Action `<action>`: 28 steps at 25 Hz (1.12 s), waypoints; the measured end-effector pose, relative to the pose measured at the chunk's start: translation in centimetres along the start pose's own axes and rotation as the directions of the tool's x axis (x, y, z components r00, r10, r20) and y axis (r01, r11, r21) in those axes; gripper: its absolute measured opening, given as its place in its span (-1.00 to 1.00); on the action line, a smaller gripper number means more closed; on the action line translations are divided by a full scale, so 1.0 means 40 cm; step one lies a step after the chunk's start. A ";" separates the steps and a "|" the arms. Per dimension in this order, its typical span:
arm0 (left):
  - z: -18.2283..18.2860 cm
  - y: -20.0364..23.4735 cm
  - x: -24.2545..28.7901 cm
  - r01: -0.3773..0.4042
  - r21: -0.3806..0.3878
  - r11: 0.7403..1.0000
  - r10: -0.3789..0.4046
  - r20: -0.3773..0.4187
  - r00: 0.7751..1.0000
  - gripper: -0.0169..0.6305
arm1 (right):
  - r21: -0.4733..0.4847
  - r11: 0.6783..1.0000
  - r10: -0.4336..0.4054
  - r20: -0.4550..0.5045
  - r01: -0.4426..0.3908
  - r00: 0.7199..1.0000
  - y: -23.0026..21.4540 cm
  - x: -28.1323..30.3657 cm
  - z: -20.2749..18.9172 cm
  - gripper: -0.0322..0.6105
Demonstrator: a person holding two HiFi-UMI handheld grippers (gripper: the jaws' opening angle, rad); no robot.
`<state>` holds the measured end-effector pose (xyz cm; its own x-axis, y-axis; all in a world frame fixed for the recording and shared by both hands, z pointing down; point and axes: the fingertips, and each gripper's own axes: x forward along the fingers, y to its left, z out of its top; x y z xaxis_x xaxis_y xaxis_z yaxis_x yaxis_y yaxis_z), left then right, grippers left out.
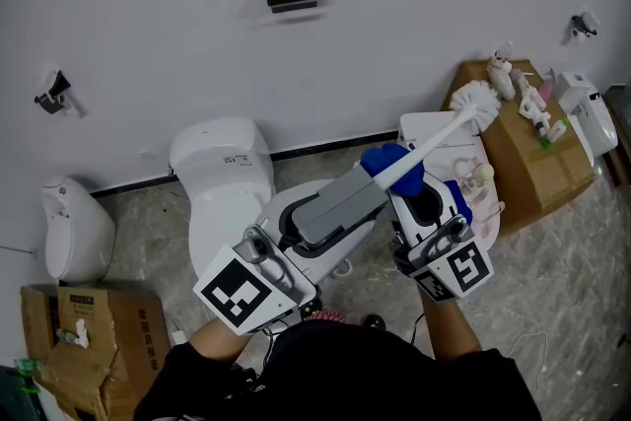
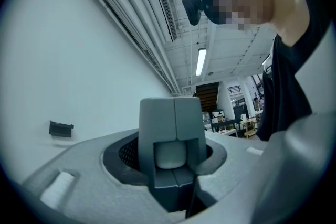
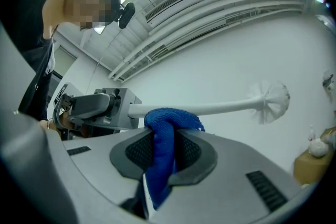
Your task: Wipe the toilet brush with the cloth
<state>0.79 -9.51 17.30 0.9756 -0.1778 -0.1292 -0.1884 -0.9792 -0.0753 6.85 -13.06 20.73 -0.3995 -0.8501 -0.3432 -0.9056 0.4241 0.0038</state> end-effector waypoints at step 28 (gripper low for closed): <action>0.012 -0.004 0.008 0.018 -0.004 1.000 -0.018 0.003 1.000 -0.38 | -0.025 0.994 -0.111 0.001 0.111 0.994 -0.137 -0.026 0.039 -0.67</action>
<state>1.08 -9.36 16.78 0.9784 -0.1601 -0.1305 -0.1706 -0.9826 -0.0737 12.43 -14.02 19.61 -0.2965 -0.8914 -0.3428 -0.9475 0.3195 -0.0111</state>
